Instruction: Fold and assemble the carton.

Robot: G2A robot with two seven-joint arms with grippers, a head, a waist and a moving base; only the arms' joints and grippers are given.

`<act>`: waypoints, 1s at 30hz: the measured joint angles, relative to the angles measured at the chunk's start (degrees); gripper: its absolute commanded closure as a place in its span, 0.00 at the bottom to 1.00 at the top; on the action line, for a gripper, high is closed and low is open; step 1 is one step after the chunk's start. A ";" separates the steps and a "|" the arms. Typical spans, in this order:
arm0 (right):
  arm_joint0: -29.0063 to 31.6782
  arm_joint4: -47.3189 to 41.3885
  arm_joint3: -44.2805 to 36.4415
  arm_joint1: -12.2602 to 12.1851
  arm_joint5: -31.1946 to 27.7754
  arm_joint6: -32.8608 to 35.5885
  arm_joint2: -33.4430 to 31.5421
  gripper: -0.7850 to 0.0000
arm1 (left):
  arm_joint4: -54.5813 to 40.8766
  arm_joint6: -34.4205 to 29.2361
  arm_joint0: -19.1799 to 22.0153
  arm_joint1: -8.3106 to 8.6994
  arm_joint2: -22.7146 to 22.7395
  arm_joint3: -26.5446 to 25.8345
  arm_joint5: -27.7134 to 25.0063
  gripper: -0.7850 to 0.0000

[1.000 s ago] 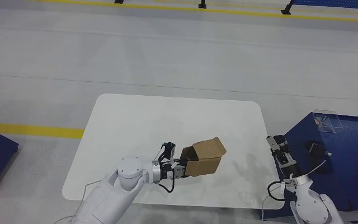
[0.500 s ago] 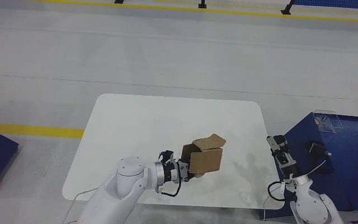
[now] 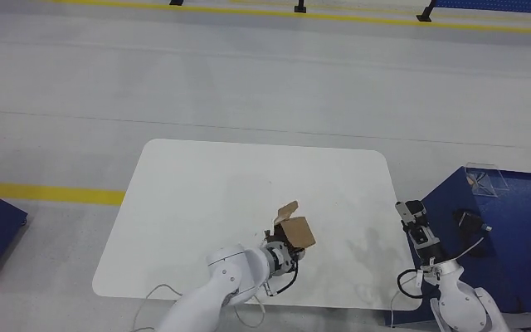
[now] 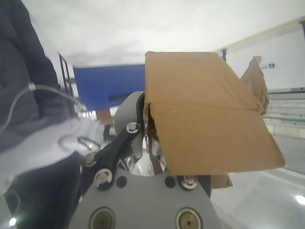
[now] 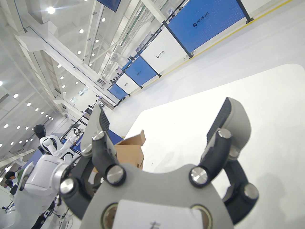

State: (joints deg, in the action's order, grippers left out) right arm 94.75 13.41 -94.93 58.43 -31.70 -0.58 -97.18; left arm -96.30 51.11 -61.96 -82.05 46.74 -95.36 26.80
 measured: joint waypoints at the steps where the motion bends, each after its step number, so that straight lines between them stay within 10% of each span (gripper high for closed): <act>1: 0.00 0.00 0.00 0.00 0.00 0.00 0.00 0.00 | -0.07 2.58 0.57 -0.34 -0.84 0.62 -1.43 1.00; 10: 0.00 0.00 0.00 0.00 0.00 0.00 0.00 0.00 | -0.42 14.71 4.71 -4.09 -7.93 10.00 -13.49 1.00; 12: 0.00 0.00 0.00 0.00 0.00 0.00 0.00 0.00 | -0.06 16.17 5.98 -5.10 -9.46 12.45 -15.73 0.66; 13: 0.00 0.00 0.00 0.00 0.00 0.00 0.00 0.00 | -0.07 16.52 6.47 -5.52 -9.96 13.42 -16.48 0.00; 22: 0.00 0.00 0.00 0.00 0.00 0.00 0.00 0.00 | 4.26 13.24 7.89 -7.77 -12.88 14.72 -18.58 0.00; 30: 0.00 0.00 0.00 0.00 0.00 0.00 0.00 0.00 | 15.68 9.81 0.25 -5.19 -9.42 -3.16 -14.92 0.00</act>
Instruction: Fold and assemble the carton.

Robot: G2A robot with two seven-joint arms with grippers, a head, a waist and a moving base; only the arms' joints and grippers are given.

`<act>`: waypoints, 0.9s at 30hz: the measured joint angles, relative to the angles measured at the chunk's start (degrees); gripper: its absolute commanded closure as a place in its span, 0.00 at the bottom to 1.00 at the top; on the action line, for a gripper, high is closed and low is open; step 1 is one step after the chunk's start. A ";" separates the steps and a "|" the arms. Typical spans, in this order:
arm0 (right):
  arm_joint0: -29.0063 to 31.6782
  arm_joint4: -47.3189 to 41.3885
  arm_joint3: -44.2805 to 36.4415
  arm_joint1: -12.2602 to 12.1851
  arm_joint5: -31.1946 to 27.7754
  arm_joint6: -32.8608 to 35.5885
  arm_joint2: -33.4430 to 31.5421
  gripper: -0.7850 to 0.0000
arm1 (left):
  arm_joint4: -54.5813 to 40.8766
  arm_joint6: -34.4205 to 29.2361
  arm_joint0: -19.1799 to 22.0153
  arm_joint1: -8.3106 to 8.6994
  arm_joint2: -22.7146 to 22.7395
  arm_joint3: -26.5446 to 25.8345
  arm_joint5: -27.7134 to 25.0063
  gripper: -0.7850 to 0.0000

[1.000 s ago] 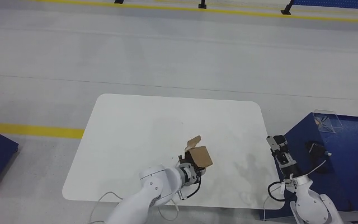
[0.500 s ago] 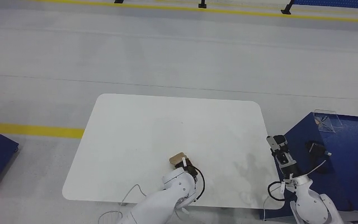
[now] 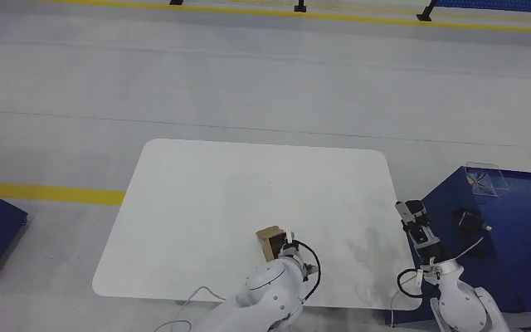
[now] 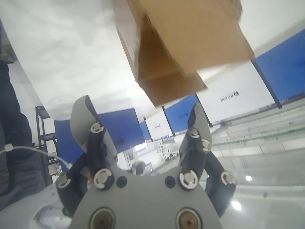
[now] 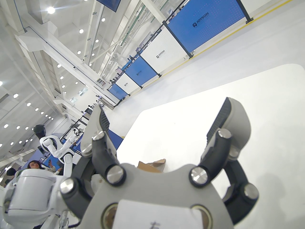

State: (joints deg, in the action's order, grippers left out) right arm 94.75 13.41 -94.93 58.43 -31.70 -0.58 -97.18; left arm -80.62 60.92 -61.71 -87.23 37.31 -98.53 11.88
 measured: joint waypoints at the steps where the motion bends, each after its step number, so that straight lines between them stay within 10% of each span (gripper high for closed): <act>1: 0.00 0.00 0.00 0.00 0.00 0.00 0.00 0.00 | 1.86 -1.44 -1.51 0.68 1.05 -2.82 1.48 0.00; 10: 0.00 0.00 0.00 0.00 0.00 0.00 0.00 0.00 | 11.63 -29.88 -10.56 5.74 12.05 -13.66 18.54 0.00; 22: -0.04 -0.31 -0.79 0.03 1.14 1.42 0.77 0.00 | 11.17 -25.44 -10.17 6.03 11.67 -13.04 19.19 0.00; 27: -0.12 11.67 -7.34 0.44 11.54 4.81 6.04 0.00 | 24.77 -25.41 -11.08 8.35 11.77 -16.74 38.86 0.00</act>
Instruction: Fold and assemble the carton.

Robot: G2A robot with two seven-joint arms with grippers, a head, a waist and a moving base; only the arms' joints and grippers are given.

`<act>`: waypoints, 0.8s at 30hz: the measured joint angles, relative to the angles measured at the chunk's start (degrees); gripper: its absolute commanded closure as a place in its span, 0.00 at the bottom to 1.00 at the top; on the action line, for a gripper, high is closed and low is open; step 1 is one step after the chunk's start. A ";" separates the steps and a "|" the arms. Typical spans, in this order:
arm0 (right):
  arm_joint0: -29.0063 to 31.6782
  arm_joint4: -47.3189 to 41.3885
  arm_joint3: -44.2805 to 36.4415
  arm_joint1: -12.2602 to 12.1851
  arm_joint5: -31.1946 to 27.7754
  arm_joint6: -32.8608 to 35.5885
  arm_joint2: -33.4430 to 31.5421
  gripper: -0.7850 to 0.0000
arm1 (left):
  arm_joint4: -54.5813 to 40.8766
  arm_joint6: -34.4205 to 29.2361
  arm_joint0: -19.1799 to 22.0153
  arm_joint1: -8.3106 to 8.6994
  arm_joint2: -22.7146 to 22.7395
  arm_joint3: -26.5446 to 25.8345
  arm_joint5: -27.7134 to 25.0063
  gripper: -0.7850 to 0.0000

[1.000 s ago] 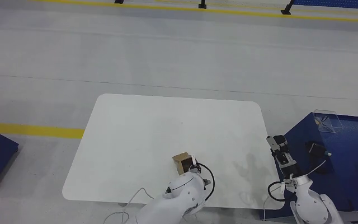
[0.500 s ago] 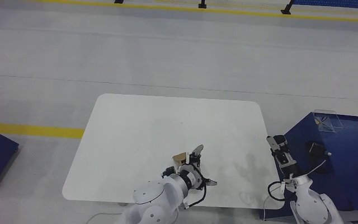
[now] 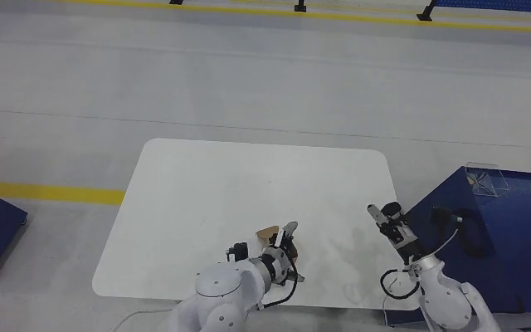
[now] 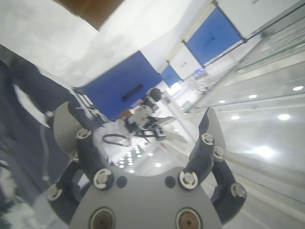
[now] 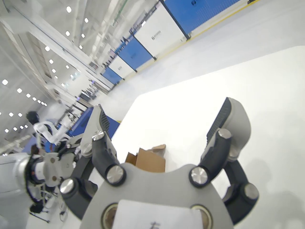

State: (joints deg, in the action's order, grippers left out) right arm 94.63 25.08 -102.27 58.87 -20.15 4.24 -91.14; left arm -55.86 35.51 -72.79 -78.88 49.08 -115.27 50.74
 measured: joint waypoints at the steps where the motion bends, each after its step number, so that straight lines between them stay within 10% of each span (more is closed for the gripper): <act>1: 0.04 3.67 -1.08 0.17 1.90 -0.78 1.48 0.00 | 3.88 3.23 -1.05 0.28 -0.17 -0.63 3.33 0.00; 11: -5.03 38.09 -0.29 2.14 19.30 2.07 19.30 0.00 | 19.19 10.77 -3.20 1.29 -2.31 10.35 7.26 0.00; 24: -13.72 33.74 7.13 4.58 21.14 12.28 27.02 0.00 | 12.89 10.76 5.39 -2.05 -9.24 18.65 7.26 0.00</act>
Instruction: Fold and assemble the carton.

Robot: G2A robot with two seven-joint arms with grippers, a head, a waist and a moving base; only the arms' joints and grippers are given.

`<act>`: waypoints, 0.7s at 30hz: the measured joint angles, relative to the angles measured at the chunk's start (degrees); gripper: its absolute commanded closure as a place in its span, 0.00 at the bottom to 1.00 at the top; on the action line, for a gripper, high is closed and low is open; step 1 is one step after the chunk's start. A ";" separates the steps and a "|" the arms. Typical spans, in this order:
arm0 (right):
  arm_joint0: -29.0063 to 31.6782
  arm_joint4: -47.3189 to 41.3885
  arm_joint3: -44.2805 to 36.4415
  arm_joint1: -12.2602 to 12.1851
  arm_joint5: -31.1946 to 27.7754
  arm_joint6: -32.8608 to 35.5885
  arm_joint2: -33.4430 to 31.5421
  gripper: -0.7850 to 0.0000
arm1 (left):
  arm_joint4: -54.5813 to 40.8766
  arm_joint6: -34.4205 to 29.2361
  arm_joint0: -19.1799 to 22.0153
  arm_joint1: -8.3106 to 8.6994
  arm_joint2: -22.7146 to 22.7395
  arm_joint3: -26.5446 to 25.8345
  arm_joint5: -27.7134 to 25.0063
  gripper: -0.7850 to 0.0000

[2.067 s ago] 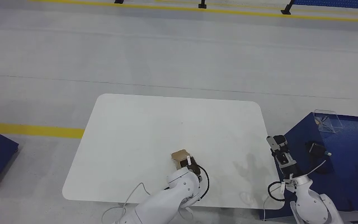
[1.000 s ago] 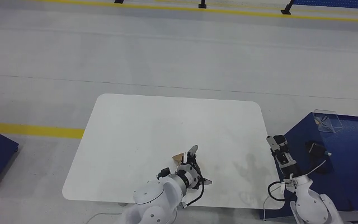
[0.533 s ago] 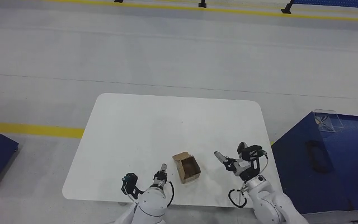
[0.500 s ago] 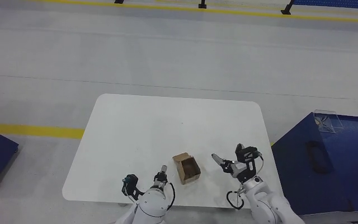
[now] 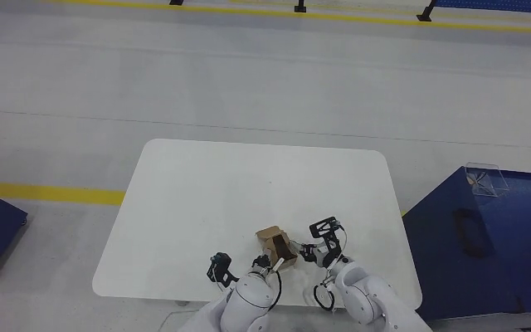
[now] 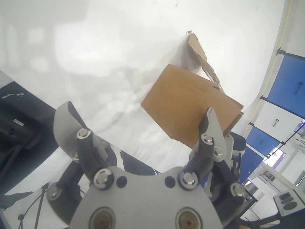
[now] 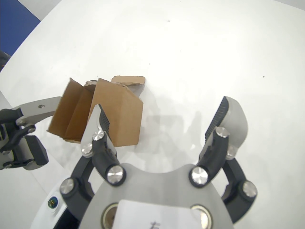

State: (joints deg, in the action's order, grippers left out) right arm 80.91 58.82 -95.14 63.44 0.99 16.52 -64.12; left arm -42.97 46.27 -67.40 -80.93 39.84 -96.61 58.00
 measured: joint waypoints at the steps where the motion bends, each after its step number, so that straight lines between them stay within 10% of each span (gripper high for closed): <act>1: -0.37 -0.47 0.44 0.14 0.22 0.00 0.10 0.00 | -0.25 0.01 0.29 -0.10 -0.06 0.11 0.00 0.00; 21: -5.59 0.91 7.48 2.35 2.92 1.76 4.01 0.00 | -3.89 0.01 4.73 -1.29 -1.38 6.43 0.00 0.00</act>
State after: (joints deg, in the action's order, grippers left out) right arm 75.32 59.73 -87.66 65.79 3.90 18.28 -60.10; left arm -46.86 46.28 -62.68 -82.22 38.46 -90.19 58.00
